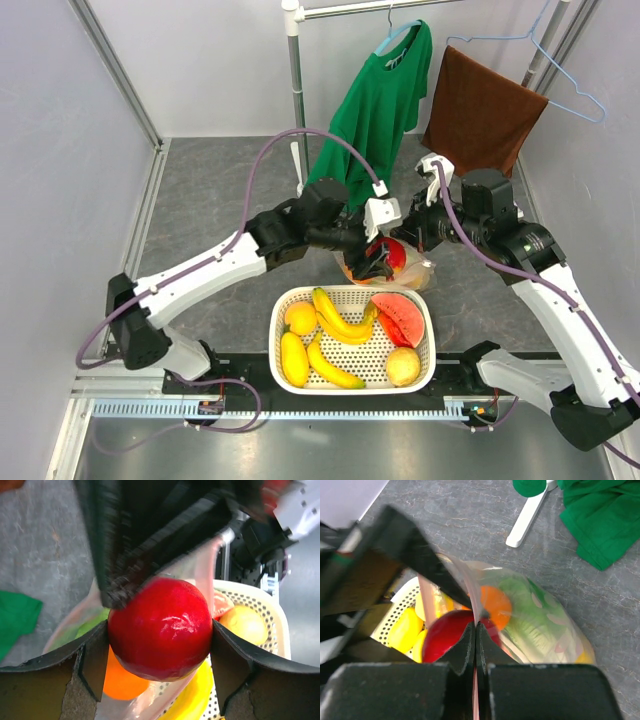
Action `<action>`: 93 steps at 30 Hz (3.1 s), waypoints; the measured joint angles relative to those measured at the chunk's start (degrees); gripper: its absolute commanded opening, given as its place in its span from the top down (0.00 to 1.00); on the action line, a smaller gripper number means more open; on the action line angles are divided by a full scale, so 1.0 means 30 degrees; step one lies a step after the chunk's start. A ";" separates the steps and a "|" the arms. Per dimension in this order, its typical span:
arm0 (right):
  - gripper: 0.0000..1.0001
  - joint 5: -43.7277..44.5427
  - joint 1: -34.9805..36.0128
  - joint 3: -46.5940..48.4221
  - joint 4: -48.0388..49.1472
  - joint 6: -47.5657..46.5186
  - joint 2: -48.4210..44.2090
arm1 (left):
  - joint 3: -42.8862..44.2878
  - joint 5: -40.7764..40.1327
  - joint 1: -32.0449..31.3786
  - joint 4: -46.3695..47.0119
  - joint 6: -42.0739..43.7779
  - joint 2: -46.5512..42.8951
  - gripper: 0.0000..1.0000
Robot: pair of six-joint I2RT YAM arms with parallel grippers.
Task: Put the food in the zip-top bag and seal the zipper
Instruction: Place the fake fruit in the zipper food storage bag, then pick up the fake fruit from the bin.
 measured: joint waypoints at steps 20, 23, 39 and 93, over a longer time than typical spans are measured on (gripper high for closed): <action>1.00 -0.0117 -0.0255 0.0007 0.0073 0.0219 0.0015 | -0.1122 -0.0648 0.1362 0.0612 -0.7300 -0.2455 0.00; 1.00 -0.0248 -0.0321 0.0007 0.0073 0.0219 0.0051 | -0.1341 -0.0335 0.1377 0.0903 -0.7300 -0.4495 0.01; 1.00 -0.1464 -0.1676 0.0051 0.0284 0.0372 0.0080 | -0.3031 0.0117 0.1180 -0.1348 -0.0707 -0.5297 0.33; 1.00 -0.2798 -0.2266 -0.0495 0.0794 -0.0007 0.1756 | -0.7482 0.1086 -0.6237 -0.8735 2.0422 0.3337 0.54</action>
